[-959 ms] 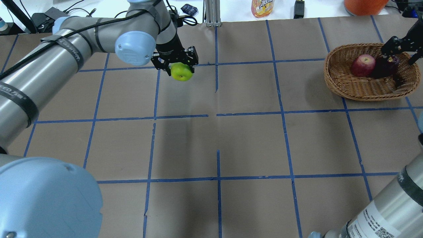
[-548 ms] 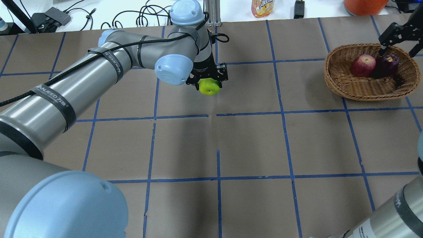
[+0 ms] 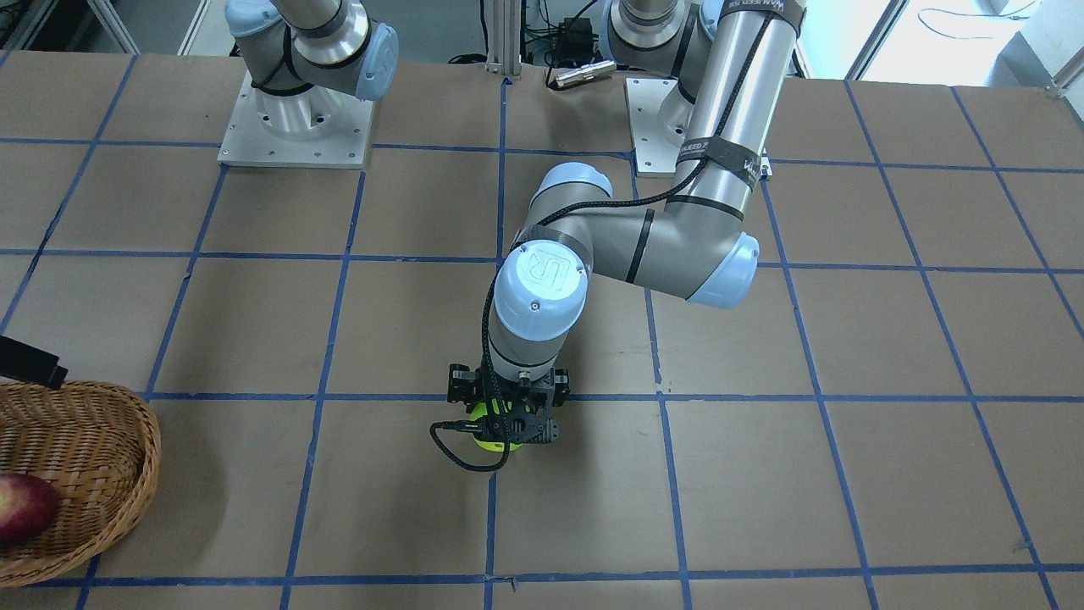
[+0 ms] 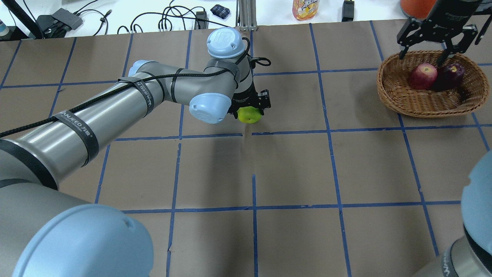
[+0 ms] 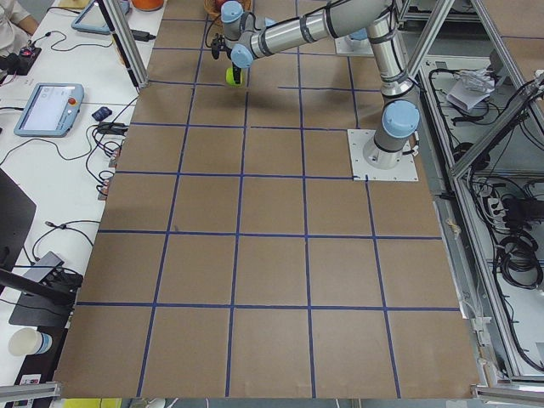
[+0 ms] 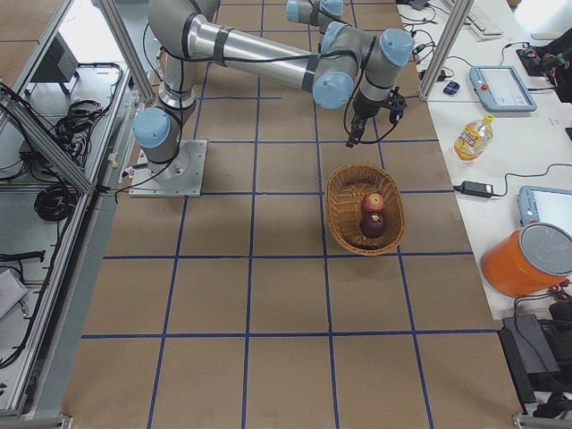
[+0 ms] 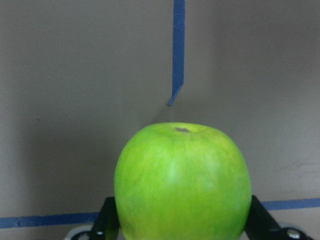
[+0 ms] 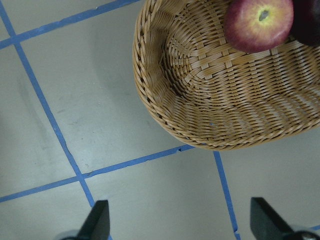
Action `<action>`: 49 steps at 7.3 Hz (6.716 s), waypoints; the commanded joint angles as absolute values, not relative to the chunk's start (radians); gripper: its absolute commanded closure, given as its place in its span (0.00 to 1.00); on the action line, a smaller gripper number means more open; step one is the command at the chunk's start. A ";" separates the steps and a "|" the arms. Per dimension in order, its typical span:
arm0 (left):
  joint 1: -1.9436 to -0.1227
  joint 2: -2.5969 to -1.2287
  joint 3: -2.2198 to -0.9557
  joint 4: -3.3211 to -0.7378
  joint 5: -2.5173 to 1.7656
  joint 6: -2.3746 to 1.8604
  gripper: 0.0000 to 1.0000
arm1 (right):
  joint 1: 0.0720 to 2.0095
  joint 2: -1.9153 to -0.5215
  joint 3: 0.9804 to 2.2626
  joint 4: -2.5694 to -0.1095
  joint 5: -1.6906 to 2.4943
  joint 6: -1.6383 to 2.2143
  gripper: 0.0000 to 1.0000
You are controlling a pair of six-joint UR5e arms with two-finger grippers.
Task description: Put all apples into basket
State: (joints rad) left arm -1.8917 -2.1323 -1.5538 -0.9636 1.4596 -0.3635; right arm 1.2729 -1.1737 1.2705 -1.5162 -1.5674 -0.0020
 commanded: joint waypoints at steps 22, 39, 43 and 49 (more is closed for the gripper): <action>-1.543 -1.578 -1.459 -1.715 1.603 0.052 0.00 | 1.844 -0.885 1.384 -1.948 -1.493 0.431 0.52; -1.543 -1.578 -1.457 -1.701 1.595 0.052 0.00 | 1.241 -0.948 1.388 -1.921 -1.669 -0.127 0.05; -1.543 -1.578 -1.457 -1.701 1.603 0.058 0.00 | 1.195 -1.093 1.405 -1.877 -1.642 -0.112 0.00; -1.543 -1.577 -1.460 -1.701 1.603 0.060 0.00 | 1.370 -1.459 1.396 -1.413 -1.589 0.063 0.00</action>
